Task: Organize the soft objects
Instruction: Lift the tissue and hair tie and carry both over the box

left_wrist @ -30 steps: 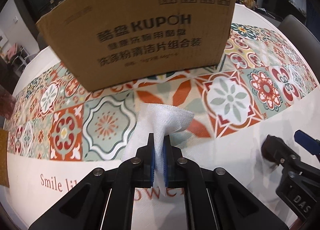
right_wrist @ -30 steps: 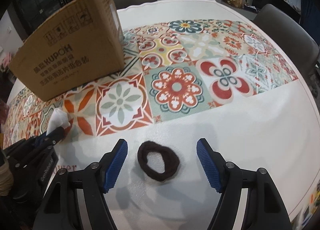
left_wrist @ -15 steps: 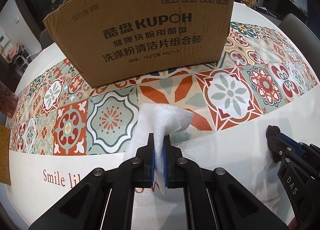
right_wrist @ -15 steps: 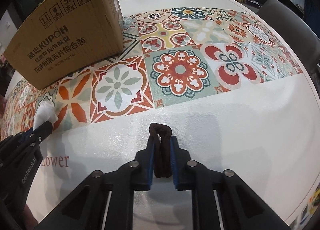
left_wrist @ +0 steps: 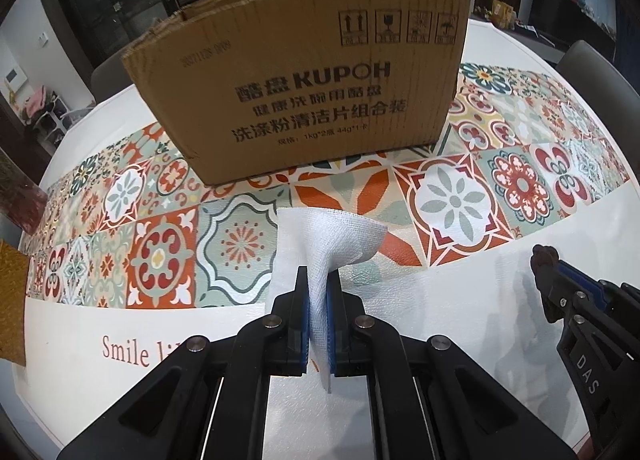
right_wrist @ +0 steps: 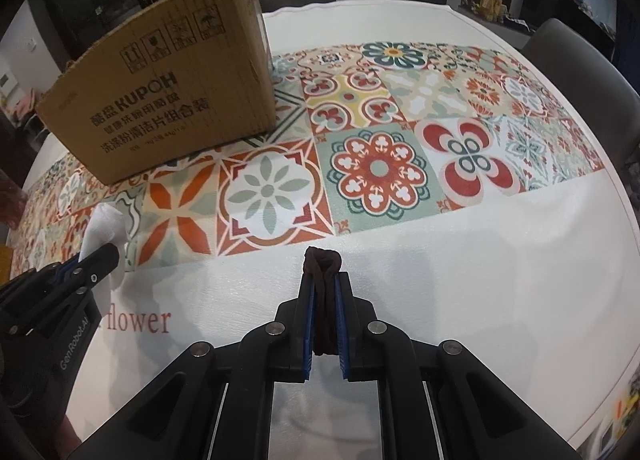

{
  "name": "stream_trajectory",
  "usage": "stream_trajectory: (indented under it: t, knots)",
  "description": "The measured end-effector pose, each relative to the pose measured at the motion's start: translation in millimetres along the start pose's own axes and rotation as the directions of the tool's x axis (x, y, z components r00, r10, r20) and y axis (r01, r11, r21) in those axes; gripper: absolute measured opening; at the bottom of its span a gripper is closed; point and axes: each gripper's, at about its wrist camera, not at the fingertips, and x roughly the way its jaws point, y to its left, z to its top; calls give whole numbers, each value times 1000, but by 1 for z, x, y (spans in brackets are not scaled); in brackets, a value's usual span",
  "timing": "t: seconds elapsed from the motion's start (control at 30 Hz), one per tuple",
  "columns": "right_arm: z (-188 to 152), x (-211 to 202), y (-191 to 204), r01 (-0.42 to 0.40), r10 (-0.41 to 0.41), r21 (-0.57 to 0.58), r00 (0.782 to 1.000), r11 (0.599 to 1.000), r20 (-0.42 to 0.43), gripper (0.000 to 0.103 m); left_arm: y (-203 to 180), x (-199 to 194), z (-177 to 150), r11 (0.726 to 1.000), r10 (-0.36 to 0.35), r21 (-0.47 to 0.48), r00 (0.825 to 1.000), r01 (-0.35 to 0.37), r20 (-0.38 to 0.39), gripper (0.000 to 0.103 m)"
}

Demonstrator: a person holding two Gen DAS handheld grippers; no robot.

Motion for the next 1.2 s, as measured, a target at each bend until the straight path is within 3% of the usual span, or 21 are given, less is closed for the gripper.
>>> stream_trajectory:
  t: [0.63,1.2]
  knots:
    - [22,-58,15,-31,36,-42,991,999,130,11,24,-64,12,998,12,-59,994,-6,112,8]
    - [43,-112,38,-71,92,-99,970,993,224,11,48,-118,30,994,16,-110,980,7,200,8]
